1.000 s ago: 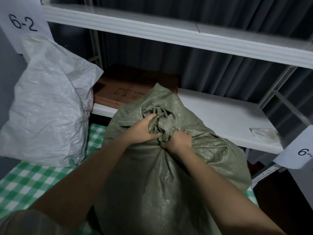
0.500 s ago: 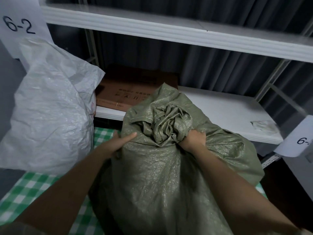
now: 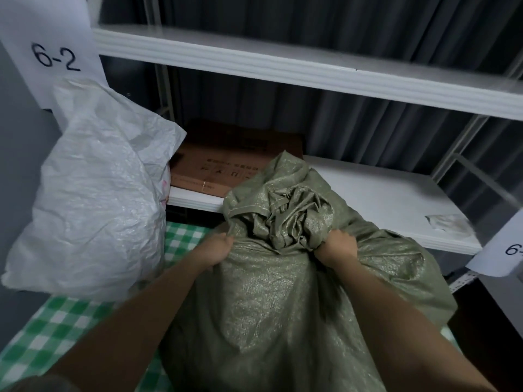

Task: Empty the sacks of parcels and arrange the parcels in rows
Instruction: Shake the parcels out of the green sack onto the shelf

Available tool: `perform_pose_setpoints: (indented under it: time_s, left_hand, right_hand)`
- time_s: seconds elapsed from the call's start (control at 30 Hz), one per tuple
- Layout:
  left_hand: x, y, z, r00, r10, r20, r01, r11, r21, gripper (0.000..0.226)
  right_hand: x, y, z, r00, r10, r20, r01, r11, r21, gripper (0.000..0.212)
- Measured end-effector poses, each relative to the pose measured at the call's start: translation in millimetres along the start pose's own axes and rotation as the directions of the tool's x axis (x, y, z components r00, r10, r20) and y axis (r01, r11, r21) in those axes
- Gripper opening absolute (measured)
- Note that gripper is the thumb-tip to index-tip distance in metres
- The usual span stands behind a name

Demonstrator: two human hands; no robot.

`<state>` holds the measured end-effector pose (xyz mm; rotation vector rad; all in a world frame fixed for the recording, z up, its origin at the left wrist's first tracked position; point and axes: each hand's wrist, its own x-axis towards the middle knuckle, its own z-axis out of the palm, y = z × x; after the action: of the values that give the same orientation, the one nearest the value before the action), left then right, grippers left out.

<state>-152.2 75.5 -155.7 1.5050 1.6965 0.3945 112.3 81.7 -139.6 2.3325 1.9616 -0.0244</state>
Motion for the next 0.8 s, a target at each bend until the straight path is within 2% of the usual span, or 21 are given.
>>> perform_pose_setpoints:
  time_s: [0.2, 0.27, 0.33, 0.43, 0.47, 0.5, 0.57, 0.6, 0.63, 0.73, 0.8]
  left_hand:
    - [8, -7, 6, 0.993, 0.031, -0.115, -0.027, 0.999, 0.033, 0.038]
    - [9, -5, 8, 0.991, 0.032, -0.127, -0.030, 0.999, 0.017, 0.039]
    - [11, 7, 3, 0.988, 0.017, -0.154, -0.026, 0.998, -0.056, 0.041]
    - [16, 23, -8, 0.981, 0.024, -0.191, -0.047, 0.992, -0.114, 0.044]
    - [20, 21, -9, 0.981, 0.021, -0.194, -0.044, 0.992, -0.116, 0.045]
    - [21, 18, -9, 0.983, 0.005, -0.186, -0.026, 0.993, -0.112, 0.046]
    - [23, 13, -3, 0.989, -0.016, -0.148, 0.001, 0.995, -0.100, 0.046]
    - [23, 14, -1, 0.989, -0.018, -0.146, 0.003, 0.995, -0.101, 0.047]
    - [22, 21, -2, 0.987, -0.018, -0.162, -0.002, 0.992, -0.124, 0.049]
    - [23, 36, -5, 0.966, -0.025, -0.256, -0.011, 0.990, -0.139, 0.053]
    - [23, 40, -7, 0.958, -0.027, -0.285, -0.004, 0.994, -0.110, 0.054]
  right_hand:
    - [-6, 3, -10, 0.993, -0.066, -0.099, 0.065, 0.998, -0.011, 0.015]
    - [-8, 4, -23, 0.984, -0.096, -0.152, 0.103, 0.994, 0.035, 0.012]
    - [-8, 5, -50, 0.953, -0.113, -0.281, 0.158, 0.977, 0.144, 0.012]
    - [-8, 1, -90, 0.845, -0.070, -0.530, 0.269, 0.912, 0.308, 0.018]
    - [-10, -2, -91, 0.830, -0.046, -0.555, 0.283, 0.893, 0.349, 0.020]
    - [-13, -4, -85, 0.846, -0.032, -0.532, 0.274, 0.882, 0.384, 0.024]
    - [-20, -7, -71, 0.953, -0.018, -0.301, 0.144, 0.904, 0.403, 0.031]
    - [-20, -5, -69, 0.976, -0.024, -0.215, 0.108, 0.913, 0.393, 0.035]
    - [-17, -3, -74, 0.973, -0.029, -0.227, 0.120, 0.911, 0.394, 0.033]
    - [-10, -3, -99, 0.909, -0.011, -0.417, 0.210, 0.875, 0.436, 0.014]
    - [-8, -3, -104, 0.934, -0.004, -0.358, 0.179, 0.871, 0.458, 0.018]
